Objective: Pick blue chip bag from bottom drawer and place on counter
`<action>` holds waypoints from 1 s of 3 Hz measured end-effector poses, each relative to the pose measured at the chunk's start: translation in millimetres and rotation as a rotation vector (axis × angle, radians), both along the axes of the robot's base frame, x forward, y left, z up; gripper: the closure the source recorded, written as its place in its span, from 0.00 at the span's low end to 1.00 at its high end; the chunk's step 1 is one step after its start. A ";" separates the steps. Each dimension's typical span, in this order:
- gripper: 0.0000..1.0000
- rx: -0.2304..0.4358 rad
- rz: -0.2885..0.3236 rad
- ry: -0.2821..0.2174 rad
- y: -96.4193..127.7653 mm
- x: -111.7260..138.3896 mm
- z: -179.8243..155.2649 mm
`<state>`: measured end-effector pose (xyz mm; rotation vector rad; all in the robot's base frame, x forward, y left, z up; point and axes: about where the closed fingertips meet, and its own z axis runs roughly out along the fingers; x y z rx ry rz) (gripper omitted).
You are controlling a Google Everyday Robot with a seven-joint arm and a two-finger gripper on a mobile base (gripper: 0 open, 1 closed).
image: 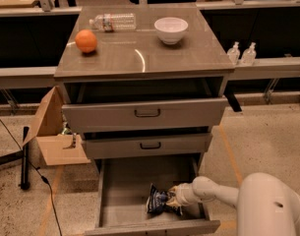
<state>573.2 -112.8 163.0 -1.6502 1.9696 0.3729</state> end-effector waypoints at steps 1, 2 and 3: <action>1.00 0.050 0.040 -0.024 3.4 5.1 33.8; 1.00 0.076 0.087 -0.037 3.5 -2.8 72.0; 1.00 0.111 0.114 -0.049 6.3 -15.7 116.7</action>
Offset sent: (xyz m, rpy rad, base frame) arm -0.0179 0.0027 0.1255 0.1054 -0.0514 0.1539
